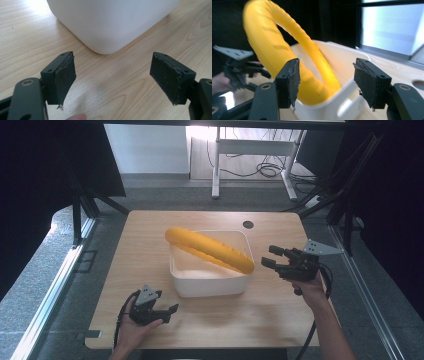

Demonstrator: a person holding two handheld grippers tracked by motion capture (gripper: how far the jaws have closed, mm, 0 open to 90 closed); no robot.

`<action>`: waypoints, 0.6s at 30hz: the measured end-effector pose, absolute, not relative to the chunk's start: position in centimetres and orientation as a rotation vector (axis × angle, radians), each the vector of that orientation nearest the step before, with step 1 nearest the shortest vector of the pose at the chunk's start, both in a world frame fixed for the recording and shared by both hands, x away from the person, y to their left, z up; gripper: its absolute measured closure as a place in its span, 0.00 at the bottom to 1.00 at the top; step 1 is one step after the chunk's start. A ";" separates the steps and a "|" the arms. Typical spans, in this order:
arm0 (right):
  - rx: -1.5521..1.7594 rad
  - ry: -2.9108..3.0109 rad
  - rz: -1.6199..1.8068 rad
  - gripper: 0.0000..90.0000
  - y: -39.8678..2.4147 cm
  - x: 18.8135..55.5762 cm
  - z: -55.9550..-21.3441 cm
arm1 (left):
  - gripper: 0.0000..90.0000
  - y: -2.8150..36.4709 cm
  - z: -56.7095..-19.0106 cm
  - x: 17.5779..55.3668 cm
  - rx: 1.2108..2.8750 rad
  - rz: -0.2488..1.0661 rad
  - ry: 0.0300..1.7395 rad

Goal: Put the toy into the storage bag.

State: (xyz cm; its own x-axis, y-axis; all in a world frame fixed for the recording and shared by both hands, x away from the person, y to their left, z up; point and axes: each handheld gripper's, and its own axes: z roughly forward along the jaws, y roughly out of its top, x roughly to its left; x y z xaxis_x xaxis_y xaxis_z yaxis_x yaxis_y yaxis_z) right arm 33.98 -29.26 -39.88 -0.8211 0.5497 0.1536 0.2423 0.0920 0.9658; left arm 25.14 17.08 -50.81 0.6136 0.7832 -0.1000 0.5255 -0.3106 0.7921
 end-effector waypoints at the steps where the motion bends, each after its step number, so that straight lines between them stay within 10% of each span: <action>1: 0.796 2.121 1.783 0.42 -29.4 33.9 -40.2 | 0.23 17.1 -50.8 25.1 1.993 0.387 1.033; 18: 0.893 2.137 1.629 0.41 -30.2 33.4 -43.9 | 0.23 17.2 -50.6 24.9 1.987 0.399 1.025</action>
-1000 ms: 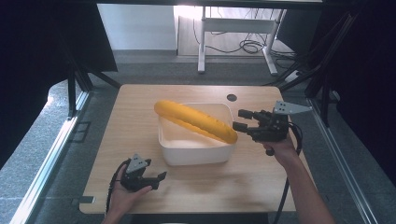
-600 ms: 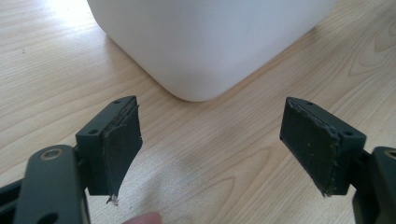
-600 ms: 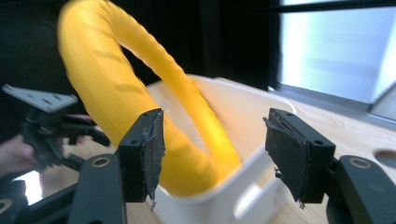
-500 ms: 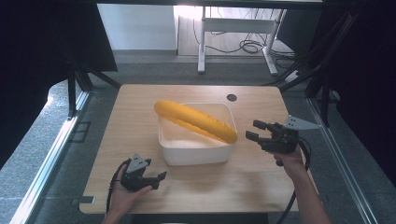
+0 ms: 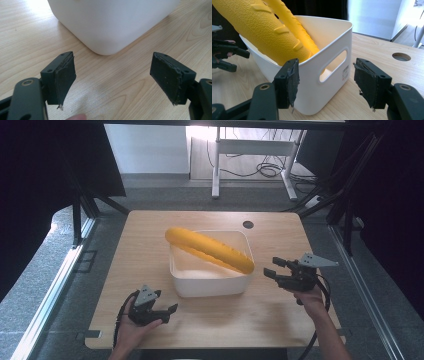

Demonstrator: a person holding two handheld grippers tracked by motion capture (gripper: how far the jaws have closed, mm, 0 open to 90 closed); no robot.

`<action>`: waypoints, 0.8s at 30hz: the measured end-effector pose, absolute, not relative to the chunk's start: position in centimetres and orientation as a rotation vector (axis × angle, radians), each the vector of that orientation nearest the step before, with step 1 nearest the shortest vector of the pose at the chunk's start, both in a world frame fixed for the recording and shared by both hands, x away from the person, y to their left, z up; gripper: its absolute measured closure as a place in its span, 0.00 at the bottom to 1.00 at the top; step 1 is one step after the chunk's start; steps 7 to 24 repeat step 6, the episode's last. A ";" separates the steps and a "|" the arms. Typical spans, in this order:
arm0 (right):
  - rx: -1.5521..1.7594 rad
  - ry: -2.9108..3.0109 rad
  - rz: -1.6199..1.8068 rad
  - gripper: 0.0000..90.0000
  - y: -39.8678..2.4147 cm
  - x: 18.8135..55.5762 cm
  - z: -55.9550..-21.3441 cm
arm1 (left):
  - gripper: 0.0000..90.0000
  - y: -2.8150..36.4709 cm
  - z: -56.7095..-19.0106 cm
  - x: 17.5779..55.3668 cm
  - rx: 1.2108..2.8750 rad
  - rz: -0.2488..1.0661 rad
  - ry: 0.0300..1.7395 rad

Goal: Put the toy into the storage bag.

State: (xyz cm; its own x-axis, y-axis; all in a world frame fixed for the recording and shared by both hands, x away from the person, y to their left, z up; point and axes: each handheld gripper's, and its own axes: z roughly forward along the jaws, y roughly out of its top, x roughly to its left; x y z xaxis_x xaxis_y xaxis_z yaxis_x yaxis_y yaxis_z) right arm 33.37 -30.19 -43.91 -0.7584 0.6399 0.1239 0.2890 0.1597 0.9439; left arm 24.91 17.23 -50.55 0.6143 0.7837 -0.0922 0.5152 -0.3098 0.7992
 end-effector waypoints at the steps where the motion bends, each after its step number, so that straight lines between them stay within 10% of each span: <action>1: 0.891 2.134 1.628 0.41 -30.2 33.3 -43.9 | 0.23 17.2 -50.5 24.9 1.988 0.400 1.025; 24: 0.896 2.127 1.630 0.40 -30.4 33.2 -44.0 | 0.23 17.3 -50.6 25.0 1.989 0.400 1.027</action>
